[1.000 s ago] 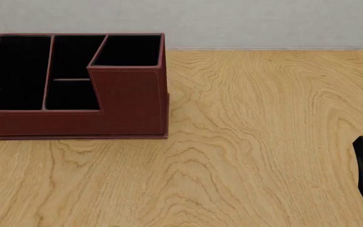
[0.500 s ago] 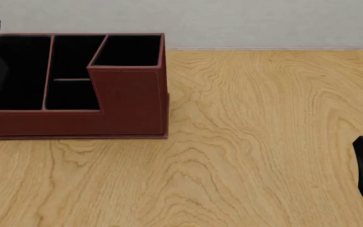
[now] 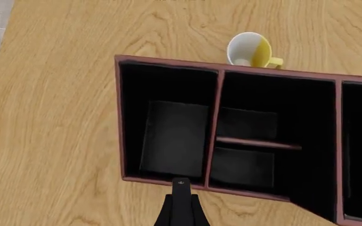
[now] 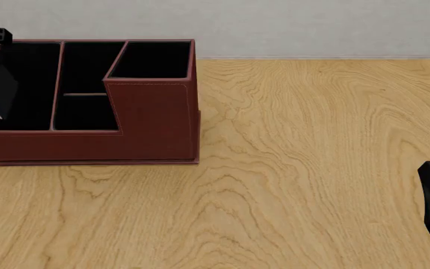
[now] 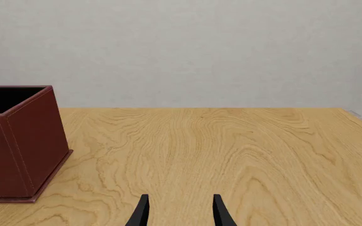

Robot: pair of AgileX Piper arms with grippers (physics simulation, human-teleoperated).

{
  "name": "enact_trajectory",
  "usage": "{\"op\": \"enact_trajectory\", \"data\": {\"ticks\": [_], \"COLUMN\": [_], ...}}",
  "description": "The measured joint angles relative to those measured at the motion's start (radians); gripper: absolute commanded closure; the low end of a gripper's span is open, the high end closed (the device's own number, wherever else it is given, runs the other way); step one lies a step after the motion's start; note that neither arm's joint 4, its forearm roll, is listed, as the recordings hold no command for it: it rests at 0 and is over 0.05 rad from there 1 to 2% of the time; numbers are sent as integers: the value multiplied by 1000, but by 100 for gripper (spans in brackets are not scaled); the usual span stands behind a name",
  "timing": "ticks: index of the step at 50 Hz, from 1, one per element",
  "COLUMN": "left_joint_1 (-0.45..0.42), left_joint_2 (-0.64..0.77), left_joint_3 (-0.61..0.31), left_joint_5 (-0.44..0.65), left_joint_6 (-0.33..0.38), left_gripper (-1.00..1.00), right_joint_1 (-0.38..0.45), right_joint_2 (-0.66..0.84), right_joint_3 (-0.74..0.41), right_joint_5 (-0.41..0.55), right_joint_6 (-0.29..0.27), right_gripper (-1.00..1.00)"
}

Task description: Pick up the book and place it in the left compartment of the caddy.

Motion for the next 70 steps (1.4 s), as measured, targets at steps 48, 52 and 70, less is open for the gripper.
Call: {"op": "enact_trajectory", "data": {"ticks": [48,52,70], "left_joint_1": [11,12,13], "left_joint_2": [77,86,128], "left_joint_3": [25,31,36], "left_joint_5": [-127,-143,-206], "left_joint_6": [-17,-17,-18], "left_gripper": [100,100,100], "right_joint_1": [0,0,0], "right_joint_2": [0,0,0], "right_joint_3": [0,0,0], "right_joint_5": [0,0,0], "right_joint_6": [0,0,0], "right_gripper": [-100,-100,-100]}}
